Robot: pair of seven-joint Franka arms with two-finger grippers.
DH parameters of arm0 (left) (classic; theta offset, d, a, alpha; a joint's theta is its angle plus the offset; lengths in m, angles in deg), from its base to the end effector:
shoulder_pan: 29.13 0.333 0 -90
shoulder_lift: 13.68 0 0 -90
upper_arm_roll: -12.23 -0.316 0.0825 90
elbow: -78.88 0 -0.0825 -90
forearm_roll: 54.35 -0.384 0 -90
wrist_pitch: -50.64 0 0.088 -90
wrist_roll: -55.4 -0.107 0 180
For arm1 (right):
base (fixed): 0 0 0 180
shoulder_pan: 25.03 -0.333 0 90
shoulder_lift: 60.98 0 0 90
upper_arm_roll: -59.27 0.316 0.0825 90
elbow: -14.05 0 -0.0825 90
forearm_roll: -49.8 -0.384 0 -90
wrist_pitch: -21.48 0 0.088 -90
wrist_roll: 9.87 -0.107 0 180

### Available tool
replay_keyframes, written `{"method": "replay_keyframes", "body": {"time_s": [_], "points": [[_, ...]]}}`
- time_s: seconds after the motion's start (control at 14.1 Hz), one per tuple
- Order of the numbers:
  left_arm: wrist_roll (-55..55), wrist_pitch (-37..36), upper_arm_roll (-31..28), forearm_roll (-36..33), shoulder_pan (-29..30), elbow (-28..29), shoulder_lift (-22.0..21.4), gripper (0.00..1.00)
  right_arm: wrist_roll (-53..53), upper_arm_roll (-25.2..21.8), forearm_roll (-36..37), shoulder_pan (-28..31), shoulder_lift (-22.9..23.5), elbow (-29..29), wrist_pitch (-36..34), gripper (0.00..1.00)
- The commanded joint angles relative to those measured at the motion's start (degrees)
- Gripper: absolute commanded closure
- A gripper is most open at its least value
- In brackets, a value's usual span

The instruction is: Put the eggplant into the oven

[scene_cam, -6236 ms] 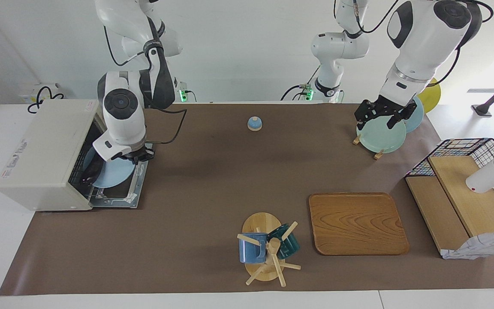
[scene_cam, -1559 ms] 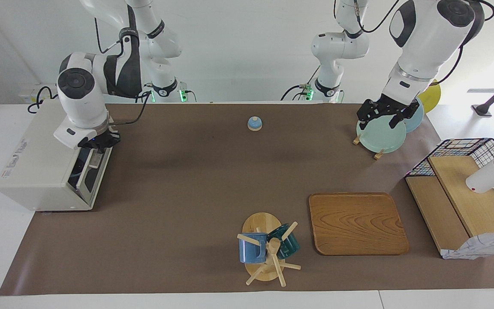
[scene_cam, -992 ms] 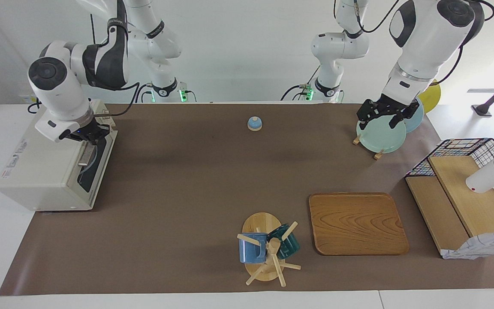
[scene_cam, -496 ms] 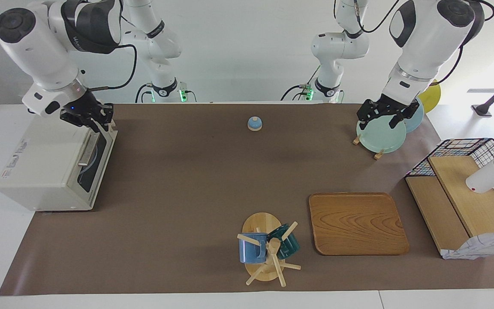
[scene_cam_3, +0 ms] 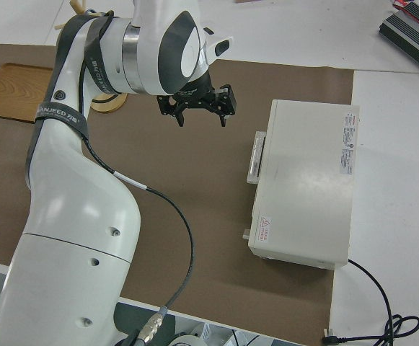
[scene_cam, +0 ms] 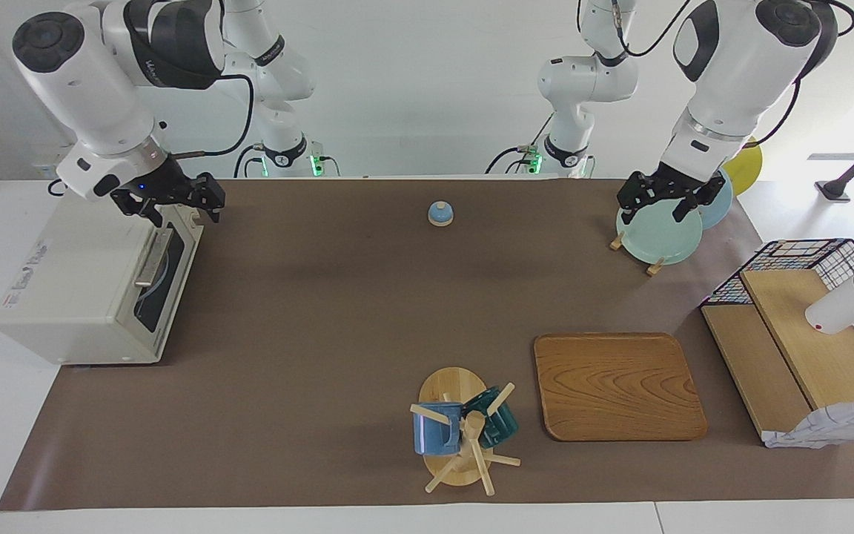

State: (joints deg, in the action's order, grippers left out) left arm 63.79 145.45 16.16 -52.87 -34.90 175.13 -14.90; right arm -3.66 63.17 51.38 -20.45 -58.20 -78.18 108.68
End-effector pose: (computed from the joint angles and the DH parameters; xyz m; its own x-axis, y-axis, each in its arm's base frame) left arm 0.5447 -0.0961 0.5919 0.9998 -0.0207 -0.0074 -0.0205 -0.9995 0.0234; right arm 0.5600 -0.0106 0.5754 0.9859 0.0955 -0.1376 0.0977 -0.9952 0.0093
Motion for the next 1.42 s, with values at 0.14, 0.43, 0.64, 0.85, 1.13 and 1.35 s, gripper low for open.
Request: {"method": "replay_keyframes", "body": {"time_s": [0.14,0.43,0.64,0.85,1.13,1.35], "points": [[-0.7,-0.2,0.3,-0.2,0.5,0.3,-0.9,0.00,-0.4,-1.3,-1.8,-0.4,-1.5,-0.7,2.3,0.00],[-0.7,-0.2,0.3,-0.2,0.5,0.3,-0.9,0.00,-0.6,-3.2,-0.4,-2.3,-2.9,-0.8,-0.8,0.00],[-0.7,-0.2,0.3,-0.2,0.5,0.3,-0.9,0.00,-0.6,-4.5,-0.4,-3.4,-3.8,-2.1,0.1,0.00],[-0.7,-0.2,0.3,-0.2,0.5,0.3,-0.9,0.00,-2.1,-5.1,-0.4,-4.8,-4.6,-2.9,0.3,0.00],[-0.7,-0.2,0.3,-0.2,0.5,0.3,-0.9,0.00,-2.5,-6.4,-1.1,-4.8,-4.4,-2.4,0.4,0.00],[-0.7,-0.2,0.3,-0.2,0.5,0.3,-0.9,0.00,-2.5,-7.0,-0.7,-4.9,-4.8,-2.2,0.0,0.00]]}}
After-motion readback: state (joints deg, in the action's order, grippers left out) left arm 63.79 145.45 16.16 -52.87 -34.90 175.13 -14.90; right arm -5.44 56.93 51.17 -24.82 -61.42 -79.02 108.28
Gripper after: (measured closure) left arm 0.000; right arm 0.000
